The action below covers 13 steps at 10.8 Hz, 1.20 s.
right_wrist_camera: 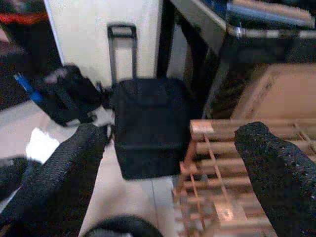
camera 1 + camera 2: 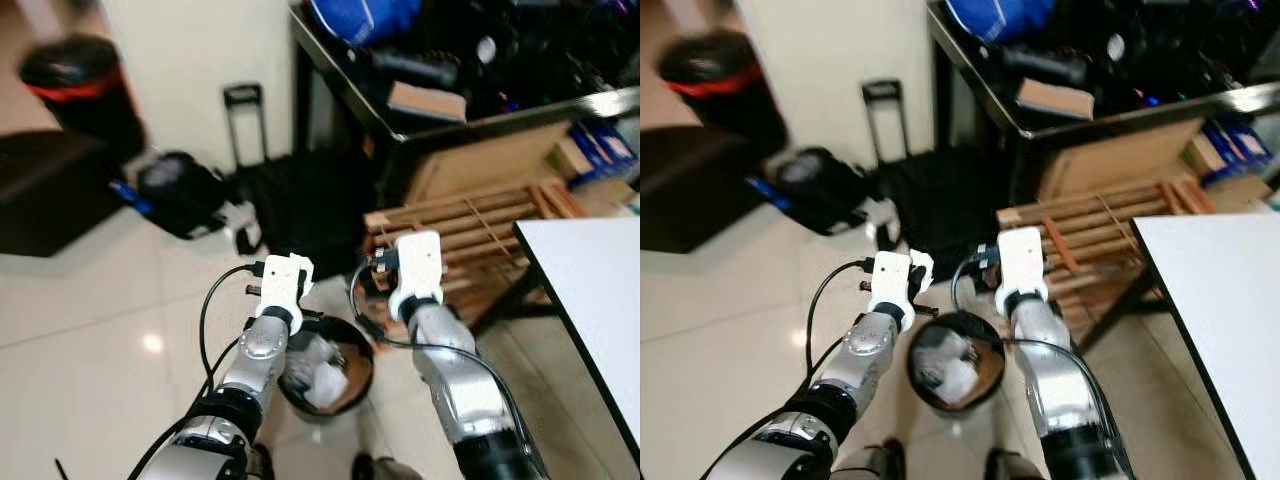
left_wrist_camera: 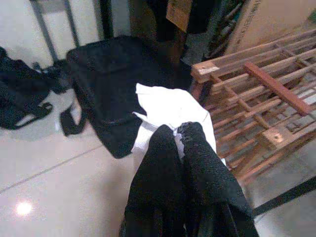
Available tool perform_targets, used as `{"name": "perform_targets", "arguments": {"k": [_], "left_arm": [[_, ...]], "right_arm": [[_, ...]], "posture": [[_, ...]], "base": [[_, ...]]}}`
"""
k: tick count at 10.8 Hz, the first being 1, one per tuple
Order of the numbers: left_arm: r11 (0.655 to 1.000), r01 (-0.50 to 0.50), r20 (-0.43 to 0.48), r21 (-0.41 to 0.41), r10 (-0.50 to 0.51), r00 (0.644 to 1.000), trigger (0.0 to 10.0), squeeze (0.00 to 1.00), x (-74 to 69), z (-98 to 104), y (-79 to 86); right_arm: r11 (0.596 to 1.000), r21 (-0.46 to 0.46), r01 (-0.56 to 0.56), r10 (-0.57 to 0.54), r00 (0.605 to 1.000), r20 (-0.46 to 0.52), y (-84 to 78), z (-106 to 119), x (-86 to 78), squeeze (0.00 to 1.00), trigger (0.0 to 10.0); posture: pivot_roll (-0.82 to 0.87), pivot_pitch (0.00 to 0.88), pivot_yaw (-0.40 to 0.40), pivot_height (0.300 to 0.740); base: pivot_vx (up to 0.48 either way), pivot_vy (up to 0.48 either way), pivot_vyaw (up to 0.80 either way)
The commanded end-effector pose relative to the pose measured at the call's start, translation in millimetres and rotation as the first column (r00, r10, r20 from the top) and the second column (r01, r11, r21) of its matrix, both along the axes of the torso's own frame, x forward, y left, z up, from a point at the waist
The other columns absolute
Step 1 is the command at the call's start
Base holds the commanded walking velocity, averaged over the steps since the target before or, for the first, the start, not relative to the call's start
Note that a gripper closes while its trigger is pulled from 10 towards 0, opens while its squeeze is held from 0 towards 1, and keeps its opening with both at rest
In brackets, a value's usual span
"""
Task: Picking trash to rubbish bin
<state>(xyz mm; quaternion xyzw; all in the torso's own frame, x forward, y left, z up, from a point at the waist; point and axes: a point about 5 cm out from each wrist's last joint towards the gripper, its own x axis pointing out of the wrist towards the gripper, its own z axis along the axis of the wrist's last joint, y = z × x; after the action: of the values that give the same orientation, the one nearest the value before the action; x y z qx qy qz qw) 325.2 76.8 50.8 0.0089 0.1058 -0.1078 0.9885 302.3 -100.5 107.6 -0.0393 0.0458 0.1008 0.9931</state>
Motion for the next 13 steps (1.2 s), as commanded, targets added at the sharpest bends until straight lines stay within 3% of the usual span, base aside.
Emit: {"name": "perform_targets", "arguments": {"k": [1,6,9,13], "left_arm": [[1.000,-0.002,-0.013,0.004,0.002,1.000,10.0,0.00,-2.0,-3,-2.8],[1.000,0.016,-0.117,0.018,-0.014,0.993,10.0,0.00,-16.4,-25,-13.3],[0.996,0.067,-0.125,0.051,-0.060,0.990,10.0,0.00,-9.6,-18,-22.4],[0.995,-0.018,-0.095,0.099,0.027,0.995,10.0,0.00,3.9,-9,0.5]], "right_arm": [[1.000,-0.010,-0.008,0.008,1.000,-0.001,-1.5,2,-3.9,0.00,10.0],[1.000,-0.022,-0.017,0.016,0.997,-0.074,-6.5,-2,-36.2,0.00,10.0],[0.999,-0.031,0.011,-0.015,0.993,-0.116,-13.7,-4,-51.5,0.00,10.0],[0.999,-0.036,0.031,-0.036,0.988,-0.149,-16.4,-5,-61.5,0.00,10.0]], "posture": [[-0.09,0.271,-0.041,0.740],[-0.13,0.389,-0.091,0.740],[-0.16,0.454,-0.101,0.740],[-0.16,0.476,-0.092,0.740]], "base": [[0.000,0.000,0.00],[0.000,0.000,0.00],[0.000,0.000,0.00],[0.000,0.000,0.00]]}}
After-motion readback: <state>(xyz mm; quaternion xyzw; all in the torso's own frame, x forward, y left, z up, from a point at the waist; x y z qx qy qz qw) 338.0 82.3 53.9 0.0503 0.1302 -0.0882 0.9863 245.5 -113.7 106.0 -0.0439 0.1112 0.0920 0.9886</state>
